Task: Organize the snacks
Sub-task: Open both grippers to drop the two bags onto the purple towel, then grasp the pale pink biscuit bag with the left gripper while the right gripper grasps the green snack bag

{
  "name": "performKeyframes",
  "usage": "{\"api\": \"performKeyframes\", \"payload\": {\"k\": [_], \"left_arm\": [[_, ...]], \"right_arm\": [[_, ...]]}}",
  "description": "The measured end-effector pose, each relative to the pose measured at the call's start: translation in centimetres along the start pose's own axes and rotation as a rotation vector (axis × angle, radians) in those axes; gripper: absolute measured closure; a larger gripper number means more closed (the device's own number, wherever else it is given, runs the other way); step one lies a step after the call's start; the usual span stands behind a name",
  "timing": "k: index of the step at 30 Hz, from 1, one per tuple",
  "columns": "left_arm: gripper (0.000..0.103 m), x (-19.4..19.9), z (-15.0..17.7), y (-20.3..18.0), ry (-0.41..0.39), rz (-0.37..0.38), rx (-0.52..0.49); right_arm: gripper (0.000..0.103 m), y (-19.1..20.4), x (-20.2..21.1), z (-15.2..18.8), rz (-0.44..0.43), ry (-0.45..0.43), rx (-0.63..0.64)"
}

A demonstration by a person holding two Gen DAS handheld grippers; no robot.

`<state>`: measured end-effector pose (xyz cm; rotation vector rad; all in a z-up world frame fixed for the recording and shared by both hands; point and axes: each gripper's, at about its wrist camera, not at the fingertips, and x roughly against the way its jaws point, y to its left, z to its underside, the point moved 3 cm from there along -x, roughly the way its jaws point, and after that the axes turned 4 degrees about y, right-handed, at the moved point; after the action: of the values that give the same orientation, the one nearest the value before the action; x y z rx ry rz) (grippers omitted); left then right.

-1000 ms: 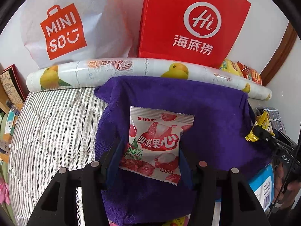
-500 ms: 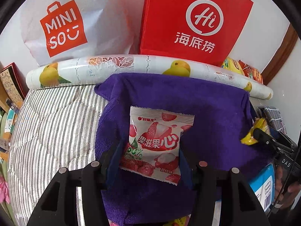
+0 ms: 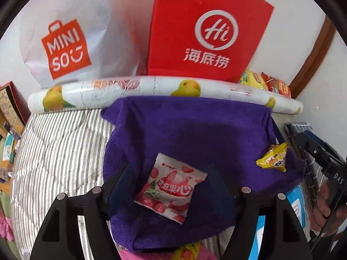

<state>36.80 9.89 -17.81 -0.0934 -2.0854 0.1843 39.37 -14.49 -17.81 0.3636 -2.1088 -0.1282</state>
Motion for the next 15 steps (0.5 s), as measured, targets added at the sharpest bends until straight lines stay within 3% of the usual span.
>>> {"api": "performKeyframes", "payload": {"k": [8,15], "left_arm": [[0.031,2.3,0.3,-0.6,-0.028,0.066,0.001],[0.031,4.6,2.8,-0.6,-0.037,0.096,0.003]], "right_arm": [[0.022,2.2,4.8,1.2,0.001,-0.048,0.021],[0.022,4.1,9.2,3.6,0.076,-0.065,0.070]]}}
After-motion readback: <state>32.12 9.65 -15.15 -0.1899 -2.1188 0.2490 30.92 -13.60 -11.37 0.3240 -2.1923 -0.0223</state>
